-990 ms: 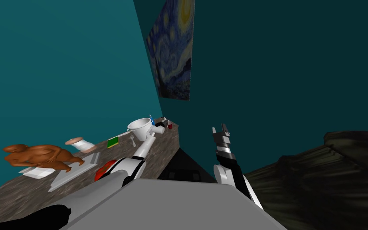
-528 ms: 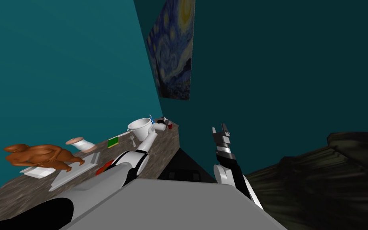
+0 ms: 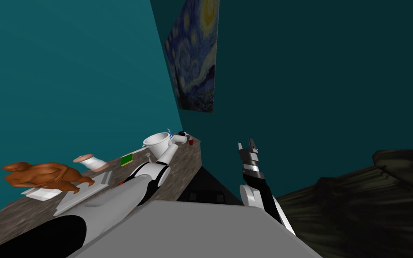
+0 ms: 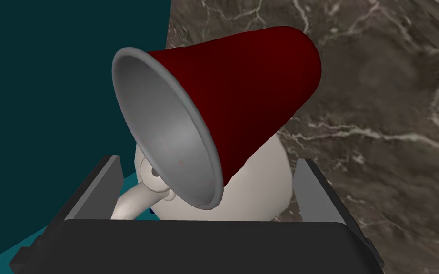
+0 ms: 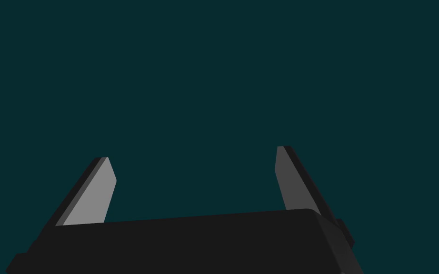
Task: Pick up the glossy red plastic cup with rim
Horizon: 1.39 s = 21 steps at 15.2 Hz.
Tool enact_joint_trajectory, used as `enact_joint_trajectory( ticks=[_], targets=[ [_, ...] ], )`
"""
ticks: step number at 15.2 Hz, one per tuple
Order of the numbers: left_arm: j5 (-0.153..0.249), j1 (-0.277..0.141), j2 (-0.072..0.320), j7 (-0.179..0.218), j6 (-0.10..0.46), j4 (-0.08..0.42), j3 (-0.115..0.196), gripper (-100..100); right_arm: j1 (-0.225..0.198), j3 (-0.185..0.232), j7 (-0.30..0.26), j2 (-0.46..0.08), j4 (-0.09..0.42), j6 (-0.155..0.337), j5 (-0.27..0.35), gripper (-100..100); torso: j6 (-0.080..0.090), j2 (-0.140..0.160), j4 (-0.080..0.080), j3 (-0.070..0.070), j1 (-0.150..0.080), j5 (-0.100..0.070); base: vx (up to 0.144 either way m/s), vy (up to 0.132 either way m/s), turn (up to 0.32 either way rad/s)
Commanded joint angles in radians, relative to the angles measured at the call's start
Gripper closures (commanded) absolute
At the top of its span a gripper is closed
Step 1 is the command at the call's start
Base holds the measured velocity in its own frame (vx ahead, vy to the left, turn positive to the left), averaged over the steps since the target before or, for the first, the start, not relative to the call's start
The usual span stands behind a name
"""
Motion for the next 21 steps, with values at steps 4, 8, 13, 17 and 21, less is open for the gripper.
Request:
enact_joint_trajectory(
  ticks=[4, 8, 13, 17, 21],
  targets=[
    [0.025, -0.101, 0.005, -0.009, 0.105, 0.109, 0.000, -100, 0.000, 0.000, 0.000, 0.000, 0.000, 0.000, 0.000, 0, 0.000, 0.000, 0.000, 0.000, 0.000, 0.000, 0.013, 0.006, 0.002],
    [0.037, -0.151, 0.007, -0.012, 0.179, 0.174, 0.000, -100, 0.000, 0.000, 0.000, 0.000, 0.000, 0.000, 0.000, 0, 0.000, 0.000, 0.000, 0.000, 0.000, 0.000, 0.015, 0.008, 0.000],
    [0.059, -0.234, 0.011, -0.018, 0.270, 0.265, 0.000, -100, 0.000, 0.000, 0.000, 0.000, 0.000, 0.000, 0.000, 0, 0.000, 0.000, 0.000, 0.000, 0.001, 0.000, 0.016, 0.012, -0.001],
    [0.069, -0.272, 0.012, -0.021, 0.323, 0.314, 0.000, -100, 0.000, 0.000, 0.000, 0.000, 0.000, 0.000, 0.000, 0, 0.000, -0.001, 0.000, 0.000, 0.001, 0.000, 0.024, 0.022, -0.004],
    [0.089, -0.338, 0.014, -0.026, 0.399, 0.390, -0.001, -100, 0.000, 0.000, 0.000, 0.000, 0.000, 0.000, 0.000, 0, 0.000, -0.001, 0.000, 0.000, 0.001, 0.000, 0.022, 0.016, -0.004]
  ],
)
